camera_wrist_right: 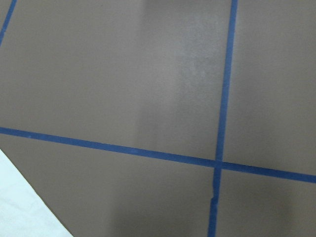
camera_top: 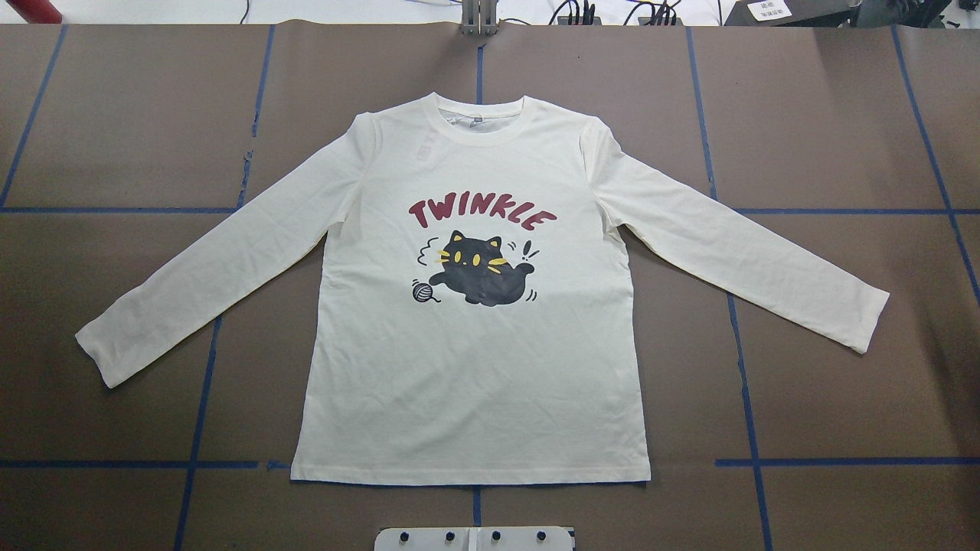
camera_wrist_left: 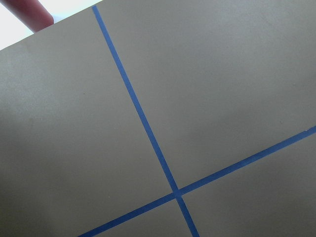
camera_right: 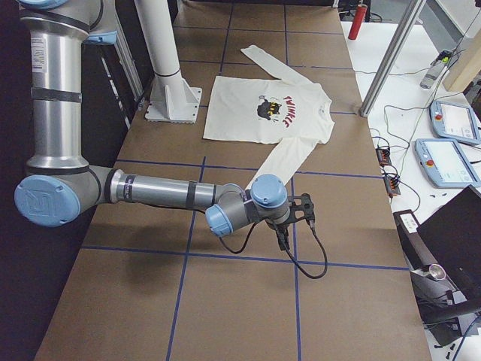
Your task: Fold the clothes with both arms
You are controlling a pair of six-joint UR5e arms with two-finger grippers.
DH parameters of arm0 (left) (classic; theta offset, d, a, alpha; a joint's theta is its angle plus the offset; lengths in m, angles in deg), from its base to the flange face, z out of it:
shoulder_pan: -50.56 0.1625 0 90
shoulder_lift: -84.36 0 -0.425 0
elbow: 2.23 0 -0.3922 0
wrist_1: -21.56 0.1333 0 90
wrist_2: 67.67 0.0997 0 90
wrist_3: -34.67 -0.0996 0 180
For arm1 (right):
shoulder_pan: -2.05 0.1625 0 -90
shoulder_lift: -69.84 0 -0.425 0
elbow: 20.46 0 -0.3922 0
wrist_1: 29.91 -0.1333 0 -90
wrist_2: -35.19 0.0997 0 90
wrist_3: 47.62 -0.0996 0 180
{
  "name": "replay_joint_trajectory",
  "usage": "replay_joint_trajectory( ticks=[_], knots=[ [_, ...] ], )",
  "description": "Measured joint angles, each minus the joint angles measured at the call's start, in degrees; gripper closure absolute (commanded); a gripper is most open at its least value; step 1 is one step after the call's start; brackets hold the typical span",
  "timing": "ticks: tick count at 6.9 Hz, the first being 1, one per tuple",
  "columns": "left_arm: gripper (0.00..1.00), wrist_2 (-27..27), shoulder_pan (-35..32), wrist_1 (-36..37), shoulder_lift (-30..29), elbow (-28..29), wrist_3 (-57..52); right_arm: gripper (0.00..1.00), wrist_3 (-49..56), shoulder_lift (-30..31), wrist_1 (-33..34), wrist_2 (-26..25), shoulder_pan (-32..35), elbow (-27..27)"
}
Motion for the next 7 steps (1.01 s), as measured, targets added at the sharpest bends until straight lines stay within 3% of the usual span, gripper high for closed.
replay_joint_trajectory(
  ticks=[1,3,5,7],
  knots=[
    [0.0,0.0,0.0,-0.1,0.0,-0.1,0.0,0.25,-9.5,1.9,-8.3,-1.6,-4.2,0.0],
    [0.0,0.1,0.0,-0.2,-0.1,-0.1,0.0,0.34,-24.6,5.9,-19.2,-8.7,-14.6,0.0],
    [0.0,-0.1,0.0,-0.3,0.1,-0.1,0.0,0.39,-30.6,7.1,-21.4,-14.2,-22.6,-0.1],
    [0.0,0.0,0.0,-0.3,0.2,-0.1,-0.1,0.42,-31.6,7.7,-21.7,-17.0,-26.3,0.0]
  ],
)
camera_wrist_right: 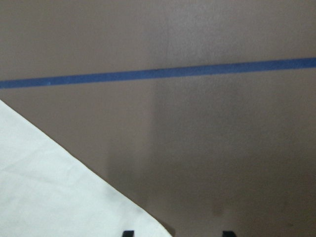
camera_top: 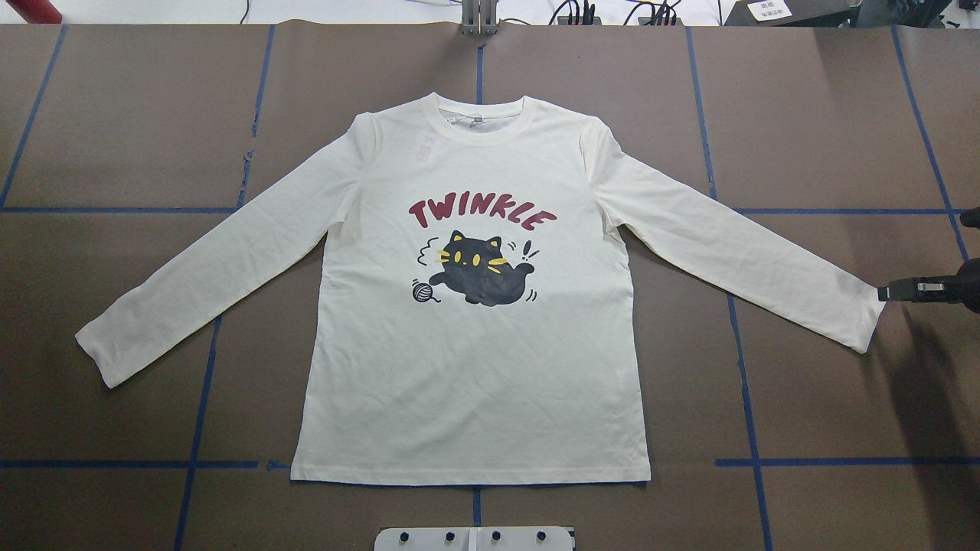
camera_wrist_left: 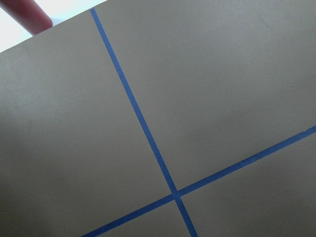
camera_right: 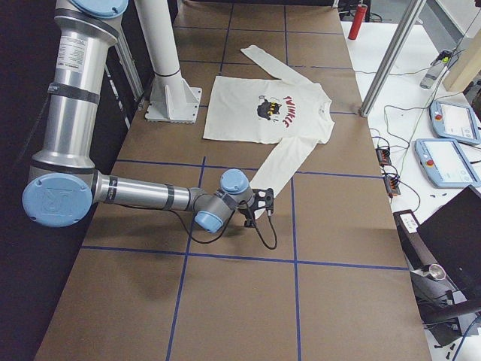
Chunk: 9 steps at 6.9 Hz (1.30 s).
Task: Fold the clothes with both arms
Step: 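Move the right gripper down to the cuff of the sleeve nearest it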
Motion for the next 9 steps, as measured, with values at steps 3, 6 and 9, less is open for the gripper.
replay_joint_trajectory(
  ticks=[3,6,9],
  knots=[
    [0.0,0.1,0.0,0.0,0.1,0.0,0.0,0.44,-0.1,-0.4,-0.1,-0.8,-0.9,0.1],
    [0.0,0.1,0.0,0.0,0.1,0.1,0.0,0.46,-0.1,-0.7,-0.1,-0.9,-1.0,0.2],
    [0.0,0.1,0.0,0.0,0.1,0.1,0.0,0.5,0.0,-0.7,-0.1,-1.8,-1.3,0.6]
  ],
)
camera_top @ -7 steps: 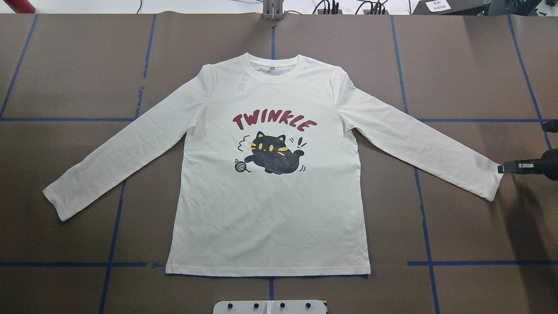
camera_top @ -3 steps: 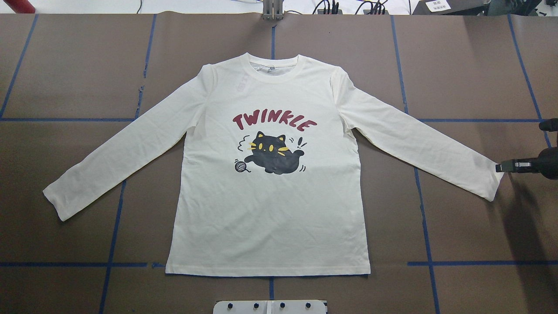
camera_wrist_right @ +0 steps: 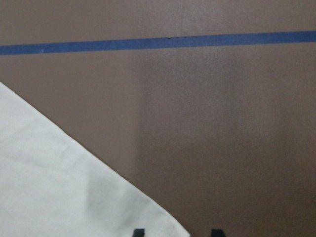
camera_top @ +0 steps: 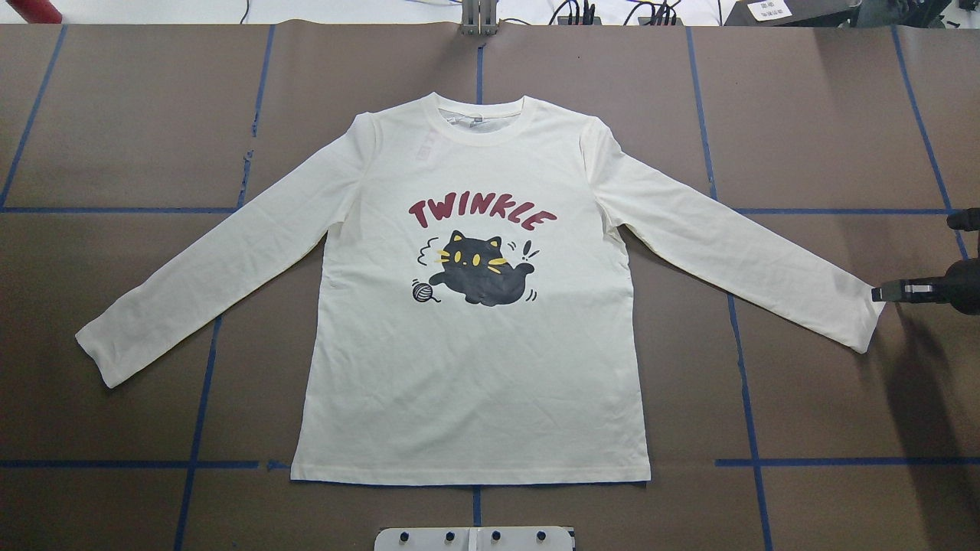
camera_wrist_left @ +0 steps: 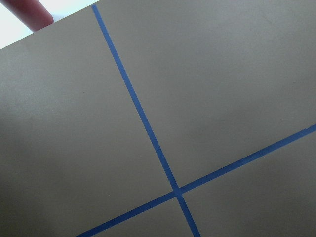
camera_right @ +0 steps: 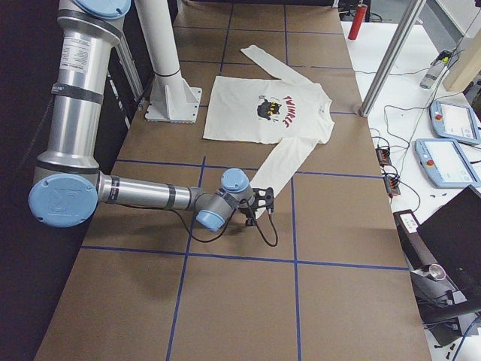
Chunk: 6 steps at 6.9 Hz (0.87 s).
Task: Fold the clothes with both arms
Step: 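Move the right gripper down to the cuff of the sleeve nearest it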
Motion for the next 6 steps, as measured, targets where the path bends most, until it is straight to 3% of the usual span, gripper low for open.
replay_joint_trajectory(
  ticks=[2,4,6],
  knots=[
    [0.0,0.0,0.0,0.0,0.0,0.1,-0.1,0.64,-0.1,0.0,0.0,-0.2,-0.2,0.0],
    [0.0,0.0,0.0,0.0,0.1,0.1,-0.1,0.98,-0.1,0.0,0.0,-0.2,-0.3,0.0],
    [0.0,0.0,-0.1,0.0,0.1,0.1,-0.2,1.0,0.1,-0.5,0.0,-0.2,-0.5,0.0]
  ],
)
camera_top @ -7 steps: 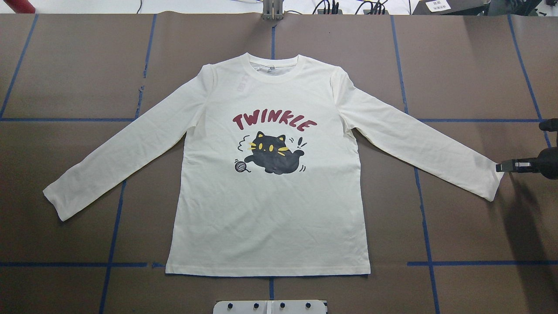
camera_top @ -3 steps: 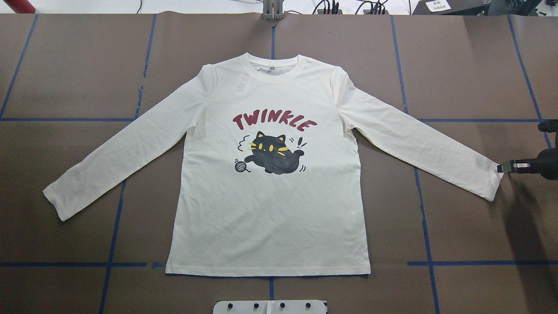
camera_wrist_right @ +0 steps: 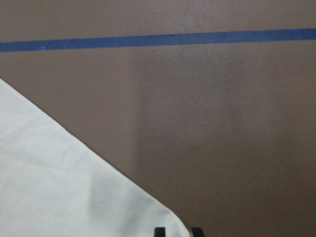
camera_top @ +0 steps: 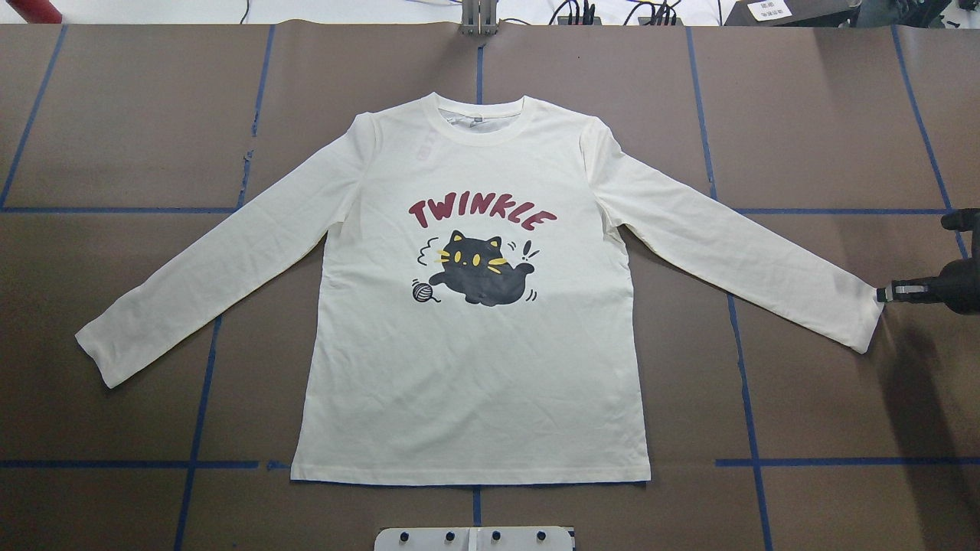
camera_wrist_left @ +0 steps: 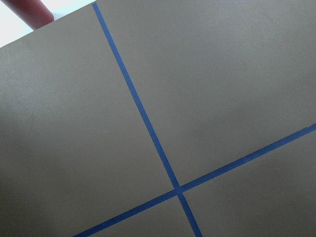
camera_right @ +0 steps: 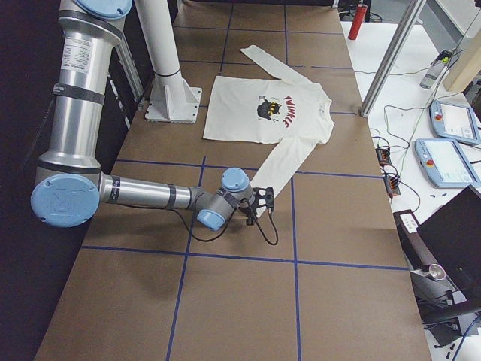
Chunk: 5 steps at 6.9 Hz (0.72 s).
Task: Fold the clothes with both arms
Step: 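Move the right gripper down to the cuff of the sleeve nearest it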
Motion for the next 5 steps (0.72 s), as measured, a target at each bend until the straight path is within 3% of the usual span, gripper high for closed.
replay_joint_trajectory(
  ticks=[3,4,5],
  knots=[
    [0.0,0.0,0.0,-0.1,0.0,-0.1,0.0,1.0,0.7,-0.3,0.9,-0.4,-0.2,-1.9],
    [0.0,0.0,0.0,-0.1,0.0,-0.1,0.0,1.0,0.8,-0.3,4.3,0.0,0.0,-5.5],
    [0.0,0.0,0.0,-0.1,0.0,-0.1,0.0,1.0,0.7,-0.5,12.3,0.1,0.2,-12.0]
  ],
)
